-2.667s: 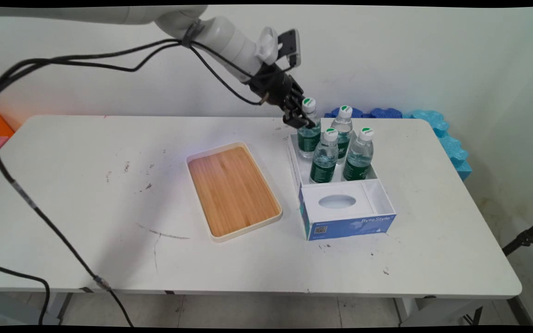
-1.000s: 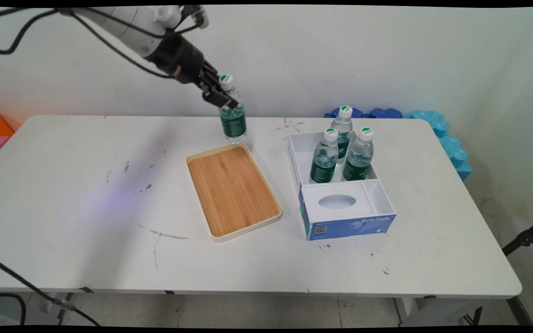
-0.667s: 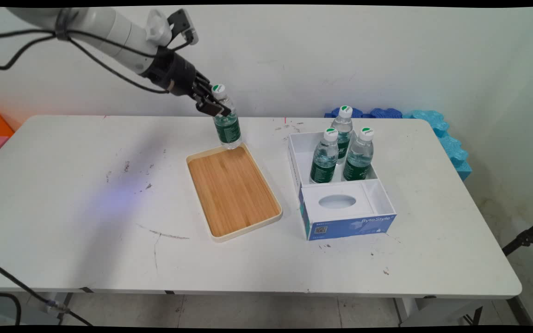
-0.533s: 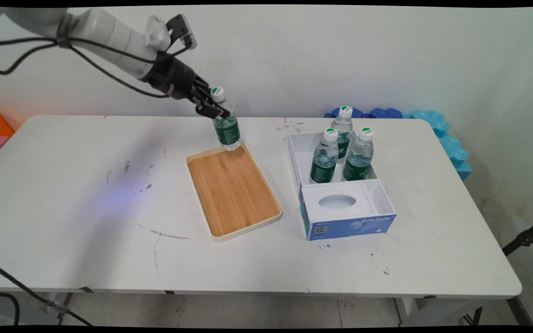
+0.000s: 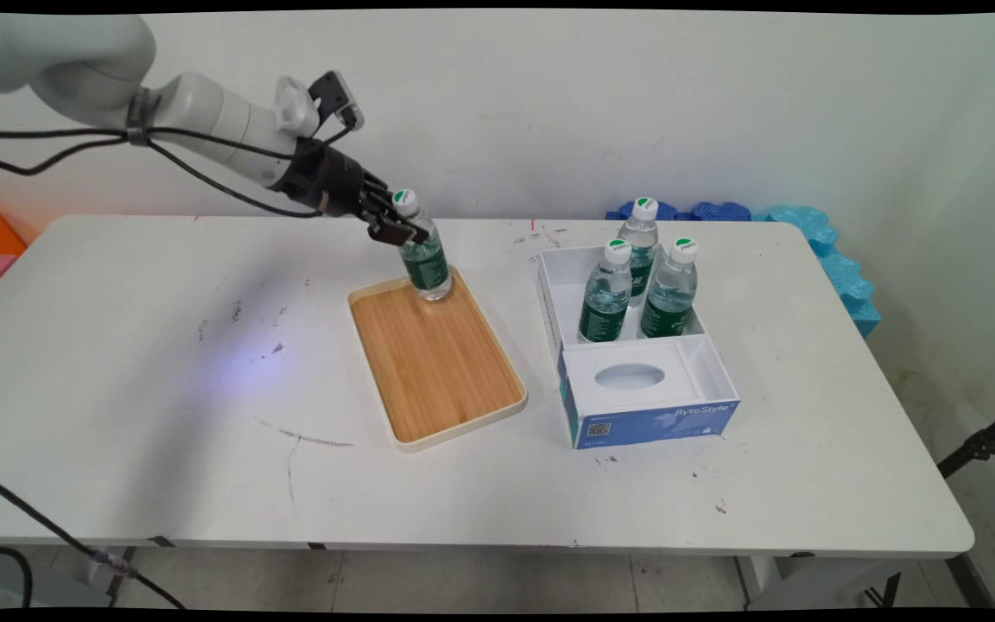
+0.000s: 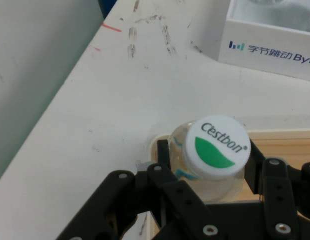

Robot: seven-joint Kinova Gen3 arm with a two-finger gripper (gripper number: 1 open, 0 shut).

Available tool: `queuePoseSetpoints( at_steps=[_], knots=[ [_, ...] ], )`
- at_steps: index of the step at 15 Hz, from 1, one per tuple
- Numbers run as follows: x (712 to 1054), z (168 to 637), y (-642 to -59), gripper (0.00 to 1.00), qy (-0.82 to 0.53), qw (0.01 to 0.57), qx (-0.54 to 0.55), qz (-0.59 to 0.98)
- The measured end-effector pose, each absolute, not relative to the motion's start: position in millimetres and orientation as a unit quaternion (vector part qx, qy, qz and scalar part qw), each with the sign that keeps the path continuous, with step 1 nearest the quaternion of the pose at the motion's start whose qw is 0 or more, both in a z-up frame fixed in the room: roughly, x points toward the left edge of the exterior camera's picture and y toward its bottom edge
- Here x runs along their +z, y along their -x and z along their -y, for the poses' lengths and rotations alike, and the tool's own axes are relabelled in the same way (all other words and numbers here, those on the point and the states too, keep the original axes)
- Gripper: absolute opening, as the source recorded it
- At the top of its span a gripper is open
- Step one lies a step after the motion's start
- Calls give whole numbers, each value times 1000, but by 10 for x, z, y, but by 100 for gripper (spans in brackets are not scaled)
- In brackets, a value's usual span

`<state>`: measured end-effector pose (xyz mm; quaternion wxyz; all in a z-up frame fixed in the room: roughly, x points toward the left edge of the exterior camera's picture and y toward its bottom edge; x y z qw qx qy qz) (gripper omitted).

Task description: Place the picked object on the tray

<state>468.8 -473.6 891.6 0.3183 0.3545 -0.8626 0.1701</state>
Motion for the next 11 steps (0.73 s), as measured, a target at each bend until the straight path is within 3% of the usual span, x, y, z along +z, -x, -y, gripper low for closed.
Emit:
queuePoseSetpoints(
  at_steps=[7, 8, 11],
  knots=[
    [8709, 4717, -4683, 0, -362, 325, 163, 858],
    [8684, 4717, -4681, 100, -363, 326, 162, 858],
    [8632, 4712, -4680, 100, -365, 329, 161, 856]
  ],
)
